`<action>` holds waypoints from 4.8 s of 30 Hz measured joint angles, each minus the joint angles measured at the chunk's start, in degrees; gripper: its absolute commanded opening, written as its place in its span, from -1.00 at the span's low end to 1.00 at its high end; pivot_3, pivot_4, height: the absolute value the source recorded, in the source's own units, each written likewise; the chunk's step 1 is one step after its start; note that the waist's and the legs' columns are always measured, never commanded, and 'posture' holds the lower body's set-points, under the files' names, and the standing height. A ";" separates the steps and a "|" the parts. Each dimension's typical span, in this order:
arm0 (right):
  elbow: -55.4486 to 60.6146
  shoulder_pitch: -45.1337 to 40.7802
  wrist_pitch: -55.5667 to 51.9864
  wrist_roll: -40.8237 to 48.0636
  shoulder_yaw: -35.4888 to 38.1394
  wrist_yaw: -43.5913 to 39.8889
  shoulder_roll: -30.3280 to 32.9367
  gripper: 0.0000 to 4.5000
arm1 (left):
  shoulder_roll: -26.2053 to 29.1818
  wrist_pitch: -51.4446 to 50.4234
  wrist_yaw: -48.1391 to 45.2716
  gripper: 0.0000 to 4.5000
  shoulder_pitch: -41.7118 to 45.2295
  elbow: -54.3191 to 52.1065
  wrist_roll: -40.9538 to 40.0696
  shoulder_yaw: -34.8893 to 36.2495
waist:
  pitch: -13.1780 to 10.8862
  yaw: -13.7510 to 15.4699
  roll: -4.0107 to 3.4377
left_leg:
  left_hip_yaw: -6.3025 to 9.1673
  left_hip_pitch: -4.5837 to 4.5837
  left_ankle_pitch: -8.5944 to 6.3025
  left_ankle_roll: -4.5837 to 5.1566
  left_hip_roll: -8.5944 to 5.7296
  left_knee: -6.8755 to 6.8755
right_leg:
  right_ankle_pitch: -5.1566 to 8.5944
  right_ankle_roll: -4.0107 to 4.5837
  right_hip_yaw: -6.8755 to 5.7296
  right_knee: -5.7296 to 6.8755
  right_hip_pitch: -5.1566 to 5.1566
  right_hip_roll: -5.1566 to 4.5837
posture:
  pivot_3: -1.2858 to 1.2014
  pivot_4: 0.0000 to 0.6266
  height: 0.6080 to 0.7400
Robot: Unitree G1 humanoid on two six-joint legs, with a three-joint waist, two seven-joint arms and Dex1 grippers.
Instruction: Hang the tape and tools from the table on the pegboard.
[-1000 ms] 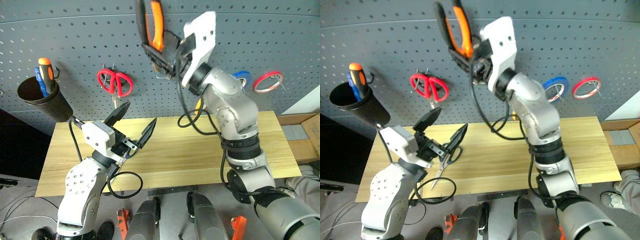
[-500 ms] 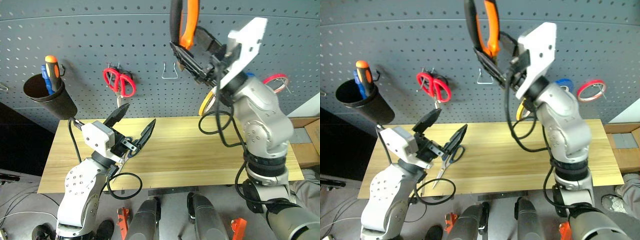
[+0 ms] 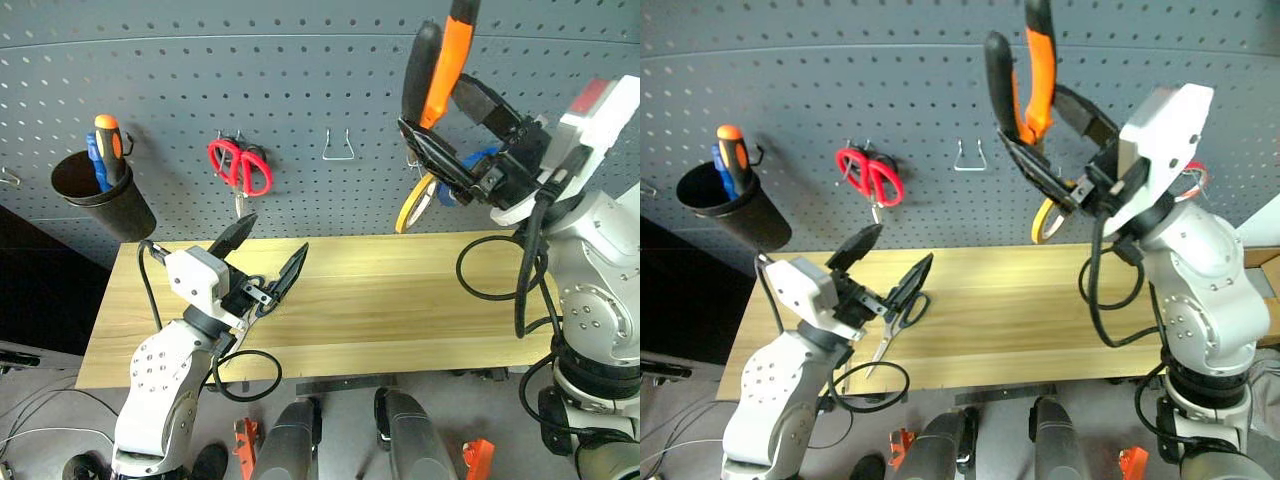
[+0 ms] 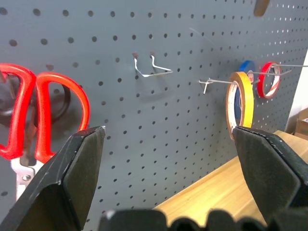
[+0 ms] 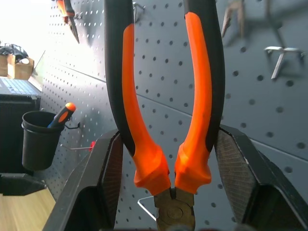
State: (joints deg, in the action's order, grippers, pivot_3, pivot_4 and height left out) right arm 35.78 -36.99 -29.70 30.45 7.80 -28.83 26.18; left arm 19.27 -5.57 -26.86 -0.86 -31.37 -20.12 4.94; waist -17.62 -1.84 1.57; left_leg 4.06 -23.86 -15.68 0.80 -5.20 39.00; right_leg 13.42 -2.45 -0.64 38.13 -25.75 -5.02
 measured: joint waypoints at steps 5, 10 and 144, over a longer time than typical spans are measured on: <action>-0.09 0.04 -0.99 1.18 -0.06 1.07 0.03 0.04 | 0.01 -0.01 0.01 1.00 -0.43 0.00 -0.01 -0.04 | 0.05 0.15 0.05 | 0.01 -0.01 0.00 0.01 -0.01 0.01 | 0.00 0.00 0.00 -0.04 0.02 -0.02 | 0.03 -0.17 1.00; -1.53 1.14 -3.27 1.17 -0.36 1.42 1.34 0.04 | 0.04 0.00 -0.04 1.00 -1.09 0.00 0.00 -0.04 | 0.05 0.17 0.05 | 0.02 -0.01 0.01 0.01 -0.01 0.01 | 0.00 0.00 0.01 -0.04 0.03 -0.02 | 0.02 -0.17 1.00; -6.42 19.07 -9.44 -11.15 -21.79 -9.75 -1.40 0.99 | 1.71 -20.83 6.25 1.00 -5.00 3.19 -7.48 4.67 | 0.46 0.06 0.62 | -0.62 0.82 -0.13 0.30 0.79 -0.09 | -0.47 0.11 0.02 -0.42 0.64 0.42 | 0.01 -0.04 1.00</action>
State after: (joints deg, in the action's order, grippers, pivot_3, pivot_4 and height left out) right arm 29.37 -17.92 -39.15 19.30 -13.99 -38.58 24.78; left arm 20.99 -26.40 -20.61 -5.86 -28.17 -27.60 9.62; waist -17.17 -1.78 2.18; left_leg 3.44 -23.03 -15.80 1.11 -4.41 38.91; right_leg 12.95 -2.34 -0.62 37.71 -25.11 -4.60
